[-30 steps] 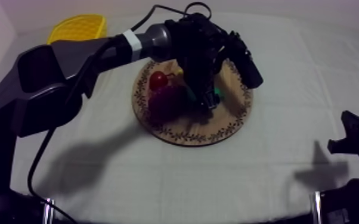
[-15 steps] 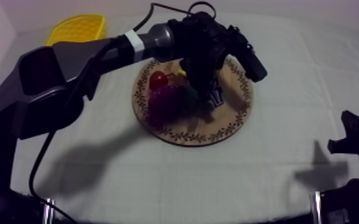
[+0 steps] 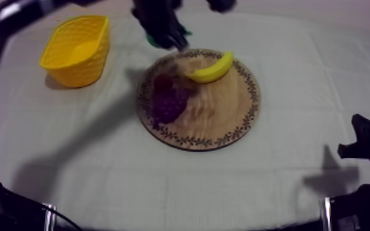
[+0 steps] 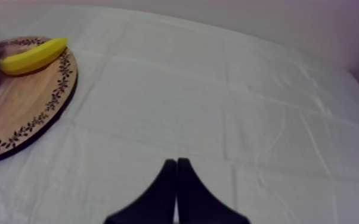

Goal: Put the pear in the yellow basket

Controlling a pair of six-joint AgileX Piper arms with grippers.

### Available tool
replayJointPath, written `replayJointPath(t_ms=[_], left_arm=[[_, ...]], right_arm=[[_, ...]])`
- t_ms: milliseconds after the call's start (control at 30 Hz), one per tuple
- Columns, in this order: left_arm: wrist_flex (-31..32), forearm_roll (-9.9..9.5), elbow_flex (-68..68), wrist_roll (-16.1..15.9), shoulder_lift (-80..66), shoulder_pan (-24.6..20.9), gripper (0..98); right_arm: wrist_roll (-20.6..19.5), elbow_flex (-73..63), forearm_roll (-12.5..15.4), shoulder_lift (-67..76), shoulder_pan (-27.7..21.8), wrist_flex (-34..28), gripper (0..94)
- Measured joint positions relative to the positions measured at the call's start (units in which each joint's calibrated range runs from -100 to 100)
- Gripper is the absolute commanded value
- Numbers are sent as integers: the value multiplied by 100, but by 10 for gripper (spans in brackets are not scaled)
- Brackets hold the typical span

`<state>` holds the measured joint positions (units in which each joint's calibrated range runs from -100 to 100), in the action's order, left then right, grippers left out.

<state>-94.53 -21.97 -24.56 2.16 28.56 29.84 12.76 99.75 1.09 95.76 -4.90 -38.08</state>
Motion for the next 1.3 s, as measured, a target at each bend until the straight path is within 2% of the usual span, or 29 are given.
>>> replayJointPath(t_ms=[300, 500, 633, 900, 1300], left_arm=[[394, -138, 1200, -216, -1505, -1123, 622], [978, -180, 2078, -251, -1820, -1829, 641], [1320, -200, 2570, -216, -1857, -2125, 648], [1518, -141, 2630, -175, -1676, -2246, 658], [1449, 45, 1665, -258, -597, -2299, 679]], right_arm=[[0, 0, 0, 0, 0, 0, 3], [0, 0, 0, 0, 0, 0, 3], [0, 0, 0, 0, 0, 0, 3], [0, 0, 0, 0, 0, 0, 3], [0, 0, 0, 0, 0, 0, 3]])
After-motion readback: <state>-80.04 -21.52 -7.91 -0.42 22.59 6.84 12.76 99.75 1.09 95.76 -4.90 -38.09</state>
